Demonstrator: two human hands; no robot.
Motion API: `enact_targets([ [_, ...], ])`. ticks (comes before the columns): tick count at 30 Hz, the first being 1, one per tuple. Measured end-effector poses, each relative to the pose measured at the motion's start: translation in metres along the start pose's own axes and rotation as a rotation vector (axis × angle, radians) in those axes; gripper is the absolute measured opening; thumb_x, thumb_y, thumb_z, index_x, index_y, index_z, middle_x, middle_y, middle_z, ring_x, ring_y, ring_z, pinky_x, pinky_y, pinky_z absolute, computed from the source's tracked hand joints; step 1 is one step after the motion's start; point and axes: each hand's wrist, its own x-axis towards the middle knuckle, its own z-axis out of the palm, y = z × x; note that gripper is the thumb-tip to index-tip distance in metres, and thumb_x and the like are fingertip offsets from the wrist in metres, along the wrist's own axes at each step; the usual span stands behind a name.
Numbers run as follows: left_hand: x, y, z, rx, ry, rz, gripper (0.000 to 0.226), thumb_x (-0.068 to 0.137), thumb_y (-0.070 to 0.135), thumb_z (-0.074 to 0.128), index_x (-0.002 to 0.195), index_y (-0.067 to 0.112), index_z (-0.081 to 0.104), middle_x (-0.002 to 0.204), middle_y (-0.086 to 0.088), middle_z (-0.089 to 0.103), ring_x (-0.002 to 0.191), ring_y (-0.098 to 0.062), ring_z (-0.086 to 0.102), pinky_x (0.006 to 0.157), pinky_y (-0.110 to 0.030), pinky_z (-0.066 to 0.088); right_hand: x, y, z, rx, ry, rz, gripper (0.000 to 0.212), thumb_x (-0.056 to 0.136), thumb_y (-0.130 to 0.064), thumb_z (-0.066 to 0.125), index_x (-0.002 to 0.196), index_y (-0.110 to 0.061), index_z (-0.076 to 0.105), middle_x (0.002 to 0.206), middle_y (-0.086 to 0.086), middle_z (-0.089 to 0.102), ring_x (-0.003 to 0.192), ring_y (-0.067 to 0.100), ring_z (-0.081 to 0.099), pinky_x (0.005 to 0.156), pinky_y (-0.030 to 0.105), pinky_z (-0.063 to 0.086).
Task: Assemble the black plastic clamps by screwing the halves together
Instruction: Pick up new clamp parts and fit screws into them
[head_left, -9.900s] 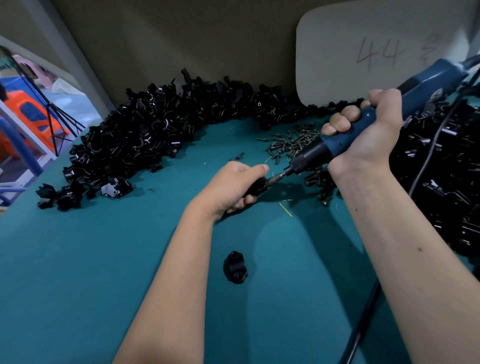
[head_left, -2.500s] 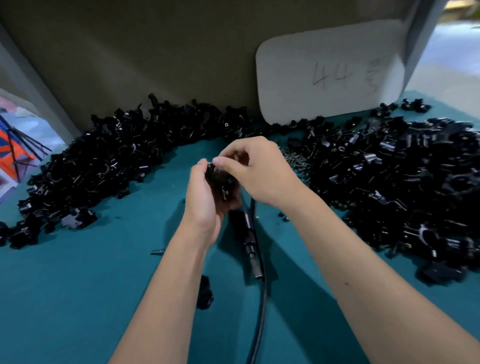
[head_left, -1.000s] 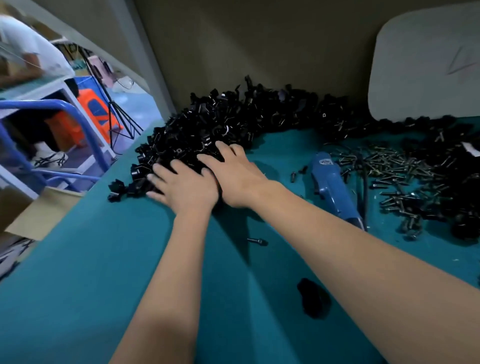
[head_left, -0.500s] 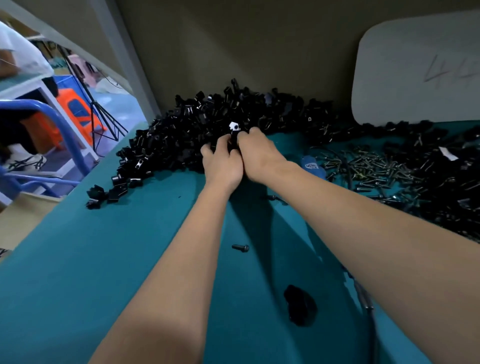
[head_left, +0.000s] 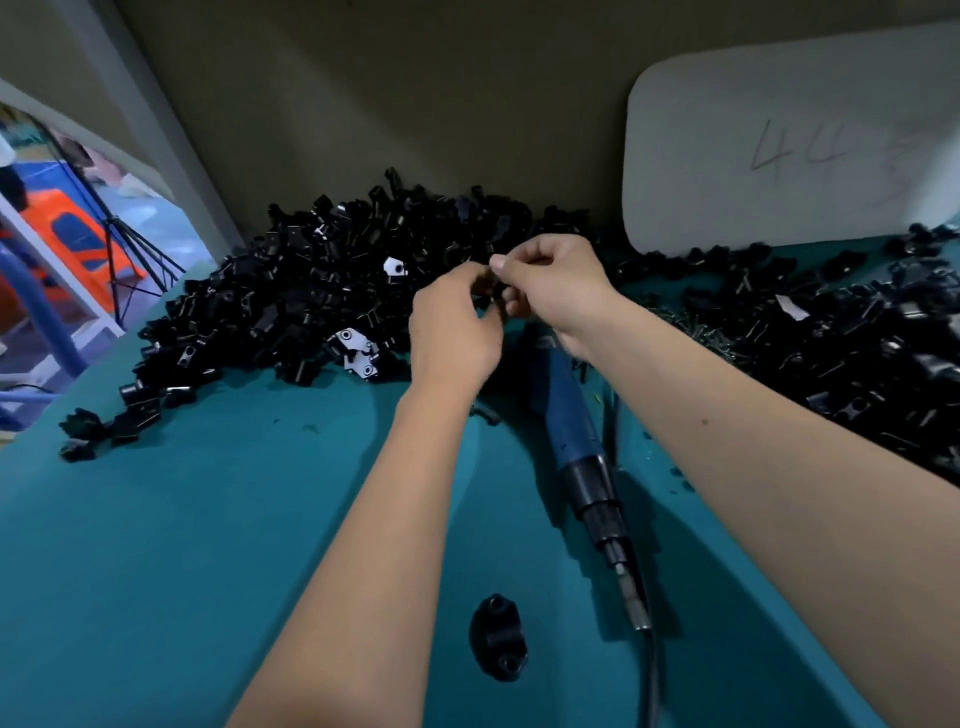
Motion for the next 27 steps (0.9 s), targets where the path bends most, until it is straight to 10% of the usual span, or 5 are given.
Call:
enact_targets([
  [3,0.002,0.008,0.009,0.078,0.089,-0.016,0.013,0.093,0.014,0.066,0.102,0.02,0.073,0.094,0.0,0.073,0.088,-0.024,0.066,0.075,-0.032,0.048,0.002,-0.007,-0.024,-0.034,-0.046,0.0,0.012,0.103,-0.016,0.064,0.098,-0.005,0.065,0.089,0.01,0.065,0.06,0.013,0.066,0.055,0.027,0.057],
  [8,-0.002,0.035,0.033,-0.18,0.116,-0.181,0.02,0.099,0.029,0.061,0.083,0.017,0.058,0.074,0.005,0.058,0.069,-0.015,0.055,0.057,-0.028,0.035,0.015,-0.017,-0.098,-1.35,0.111,-0.003,0.028,0.096,-0.008,0.059,0.124,-0.008,0.066,0.122,0.019,0.064,0.117,0.038,0.057,0.095,0.047,0.055],
  [11,-0.009,0.054,0.045,-0.288,0.079,-0.185,0.013,0.097,0.026,0.061,0.089,0.016,0.06,0.084,0.001,0.067,0.073,-0.014,0.061,0.062,-0.032,0.044,0.008,-0.01,-0.123,-1.597,0.04,0.21,0.031,0.092,-0.002,0.061,0.122,-0.005,0.06,0.132,0.026,0.053,0.135,0.045,0.035,0.102,0.056,0.041],
  [21,-0.035,0.081,0.032,-0.387,0.066,-0.248,0.027,0.105,0.033,0.044,0.088,0.015,0.057,0.066,-0.001,0.055,0.063,-0.036,0.068,0.058,-0.047,0.054,-0.001,-0.008,-0.142,-1.273,0.372,-0.169,0.034,0.095,0.004,0.063,0.122,-0.014,0.071,0.12,0.019,0.067,0.115,0.04,0.06,0.098,0.047,0.052],
  [27,-0.045,0.067,0.009,-1.026,-0.093,-0.586,0.009,0.105,0.009,0.05,0.104,0.006,0.058,0.11,-0.016,0.058,0.059,-0.017,0.071,0.074,-0.034,0.064,-0.026,-0.016,-0.131,-0.82,0.317,-0.024,0.043,0.094,0.01,0.057,0.132,-0.009,0.068,0.12,0.018,0.069,0.103,0.029,0.072,0.084,0.025,0.056],
])
